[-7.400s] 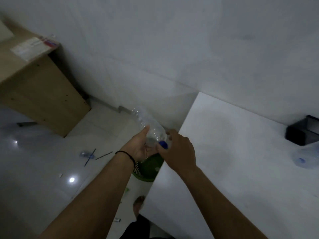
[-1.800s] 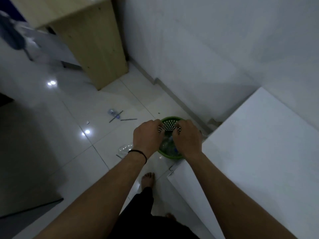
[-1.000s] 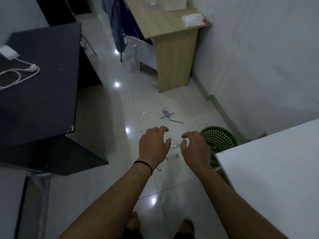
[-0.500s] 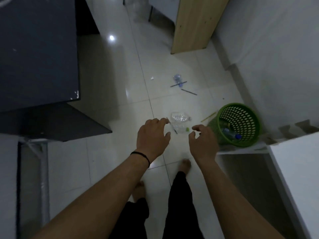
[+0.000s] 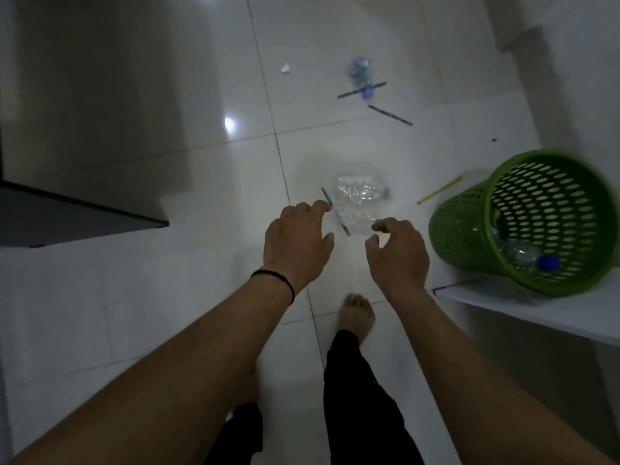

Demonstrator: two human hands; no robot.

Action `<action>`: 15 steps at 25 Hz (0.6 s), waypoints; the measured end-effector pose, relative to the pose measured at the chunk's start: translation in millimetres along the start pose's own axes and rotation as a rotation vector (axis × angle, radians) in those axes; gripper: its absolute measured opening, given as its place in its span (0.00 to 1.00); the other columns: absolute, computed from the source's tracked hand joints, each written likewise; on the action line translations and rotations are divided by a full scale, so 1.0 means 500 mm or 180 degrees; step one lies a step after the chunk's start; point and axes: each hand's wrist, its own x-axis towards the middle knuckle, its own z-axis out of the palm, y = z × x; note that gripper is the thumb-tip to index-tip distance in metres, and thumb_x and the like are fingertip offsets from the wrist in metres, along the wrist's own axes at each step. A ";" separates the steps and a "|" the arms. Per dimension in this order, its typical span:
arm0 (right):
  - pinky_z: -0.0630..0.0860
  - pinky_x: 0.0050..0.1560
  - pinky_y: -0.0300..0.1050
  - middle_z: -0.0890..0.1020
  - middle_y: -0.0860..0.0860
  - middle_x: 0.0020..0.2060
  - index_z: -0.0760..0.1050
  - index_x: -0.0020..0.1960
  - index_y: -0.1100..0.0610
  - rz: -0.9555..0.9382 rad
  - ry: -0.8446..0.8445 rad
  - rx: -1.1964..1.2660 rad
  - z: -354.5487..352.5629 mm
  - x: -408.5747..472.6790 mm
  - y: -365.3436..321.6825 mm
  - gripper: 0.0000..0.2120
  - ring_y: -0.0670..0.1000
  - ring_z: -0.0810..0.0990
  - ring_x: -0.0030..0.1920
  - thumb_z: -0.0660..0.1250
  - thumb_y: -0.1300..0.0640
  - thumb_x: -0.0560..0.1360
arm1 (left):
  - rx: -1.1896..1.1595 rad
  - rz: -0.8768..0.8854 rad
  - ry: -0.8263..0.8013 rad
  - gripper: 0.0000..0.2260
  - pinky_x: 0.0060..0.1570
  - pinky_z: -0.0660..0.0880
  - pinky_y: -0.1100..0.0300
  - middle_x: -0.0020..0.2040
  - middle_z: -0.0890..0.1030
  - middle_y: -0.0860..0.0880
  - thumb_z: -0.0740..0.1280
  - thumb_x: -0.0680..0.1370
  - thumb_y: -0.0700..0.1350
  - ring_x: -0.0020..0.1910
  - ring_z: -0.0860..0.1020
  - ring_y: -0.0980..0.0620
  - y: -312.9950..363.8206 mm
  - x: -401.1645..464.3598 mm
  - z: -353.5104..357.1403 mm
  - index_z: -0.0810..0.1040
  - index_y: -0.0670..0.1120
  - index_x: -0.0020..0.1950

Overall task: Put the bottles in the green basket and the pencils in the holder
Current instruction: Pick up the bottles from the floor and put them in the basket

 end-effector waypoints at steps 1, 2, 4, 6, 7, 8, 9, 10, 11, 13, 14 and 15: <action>0.70 0.47 0.45 0.80 0.49 0.52 0.78 0.55 0.49 -0.0004 -0.0006 -0.0058 0.042 0.034 0.038 0.09 0.52 0.76 0.54 0.65 0.56 0.75 | 0.0049 0.0048 -0.0047 0.21 0.52 0.73 0.53 0.57 0.79 0.48 0.65 0.78 0.53 0.58 0.75 0.47 -0.011 0.034 0.057 0.70 0.52 0.70; 0.69 0.46 0.44 0.80 0.50 0.52 0.78 0.55 0.49 -0.0010 -0.0003 -0.0124 0.081 0.065 0.074 0.10 0.53 0.76 0.54 0.65 0.55 0.75 | 0.0121 0.0109 -0.0094 0.20 0.52 0.73 0.53 0.58 0.79 0.48 0.64 0.78 0.52 0.58 0.75 0.47 -0.019 0.064 0.111 0.69 0.52 0.70; 0.68 0.46 0.45 0.80 0.51 0.52 0.78 0.56 0.51 0.0000 0.0032 -0.0292 0.161 0.131 0.152 0.10 0.54 0.76 0.54 0.65 0.55 0.75 | 0.0342 0.0304 -0.0195 0.20 0.53 0.74 0.51 0.59 0.79 0.48 0.64 0.79 0.51 0.58 0.75 0.46 -0.030 0.128 0.226 0.69 0.52 0.70; 0.70 0.47 0.47 0.80 0.52 0.52 0.78 0.56 0.51 0.0030 0.0065 -0.0421 0.231 0.189 0.221 0.10 0.55 0.76 0.54 0.65 0.55 0.76 | 0.0582 0.0525 -0.0258 0.20 0.53 0.74 0.50 0.60 0.78 0.47 0.64 0.79 0.50 0.59 0.75 0.45 -0.037 0.188 0.328 0.69 0.50 0.70; 0.71 0.48 0.48 0.79 0.52 0.53 0.78 0.56 0.51 0.0049 0.0106 -0.0437 0.263 0.215 0.251 0.10 0.55 0.75 0.54 0.64 0.55 0.76 | 0.0691 0.0620 -0.0275 0.20 0.53 0.75 0.49 0.61 0.78 0.46 0.64 0.78 0.49 0.59 0.75 0.44 -0.040 0.216 0.375 0.69 0.50 0.70; 0.71 0.49 0.48 0.79 0.52 0.53 0.78 0.56 0.51 0.0062 0.0164 -0.0431 0.297 0.242 0.284 0.10 0.55 0.75 0.55 0.64 0.55 0.76 | 0.0816 0.0726 -0.0293 0.20 0.53 0.75 0.49 0.61 0.78 0.46 0.65 0.78 0.50 0.60 0.74 0.44 -0.042 0.246 0.426 0.69 0.49 0.70; 0.71 0.49 0.48 0.79 0.52 0.53 0.78 0.56 0.51 0.0065 0.0226 -0.0426 0.326 0.265 0.312 0.10 0.55 0.75 0.55 0.64 0.55 0.76 | 0.0934 0.0831 -0.0299 0.20 0.53 0.75 0.49 0.60 0.78 0.46 0.65 0.78 0.50 0.60 0.74 0.44 -0.045 0.272 0.468 0.69 0.49 0.69; 0.70 0.48 0.48 0.79 0.52 0.53 0.78 0.56 0.51 0.0050 0.0286 -0.0445 0.353 0.284 0.336 0.10 0.55 0.75 0.55 0.64 0.55 0.76 | 0.1049 0.0955 -0.0303 0.20 0.52 0.75 0.49 0.60 0.78 0.46 0.66 0.77 0.50 0.59 0.74 0.44 -0.047 0.295 0.506 0.70 0.49 0.69; 0.70 0.48 0.48 0.79 0.52 0.53 0.78 0.56 0.51 0.0034 0.0348 -0.0475 0.380 0.301 0.359 0.10 0.55 0.75 0.55 0.64 0.55 0.76 | 0.1183 0.1107 -0.0314 0.20 0.52 0.74 0.49 0.59 0.78 0.46 0.66 0.77 0.50 0.59 0.74 0.44 -0.050 0.317 0.544 0.70 0.49 0.68; 0.71 0.47 0.48 0.78 0.52 0.53 0.78 0.56 0.52 0.0018 0.0481 -0.0500 0.422 0.326 0.394 0.10 0.55 0.75 0.55 0.64 0.56 0.75 | 0.1487 0.1475 -0.0299 0.21 0.54 0.71 0.49 0.58 0.78 0.45 0.67 0.76 0.52 0.59 0.74 0.43 -0.054 0.355 0.607 0.72 0.48 0.67; 0.71 0.47 0.48 0.78 0.52 0.53 0.78 0.55 0.52 0.0018 0.0521 -0.0481 0.436 0.336 0.406 0.10 0.55 0.75 0.55 0.64 0.57 0.75 | 0.1643 0.1636 -0.0285 0.21 0.55 0.70 0.49 0.58 0.79 0.45 0.67 0.75 0.54 0.58 0.74 0.43 -0.057 0.371 0.631 0.73 0.48 0.66; 0.70 0.47 0.48 0.78 0.52 0.52 0.78 0.55 0.52 -0.0022 0.0527 -0.0477 0.446 0.345 0.415 0.10 0.55 0.75 0.55 0.64 0.58 0.75 | 0.1761 0.1741 -0.0272 0.21 0.56 0.69 0.49 0.57 0.79 0.45 0.67 0.75 0.55 0.57 0.74 0.43 -0.058 0.386 0.650 0.73 0.48 0.64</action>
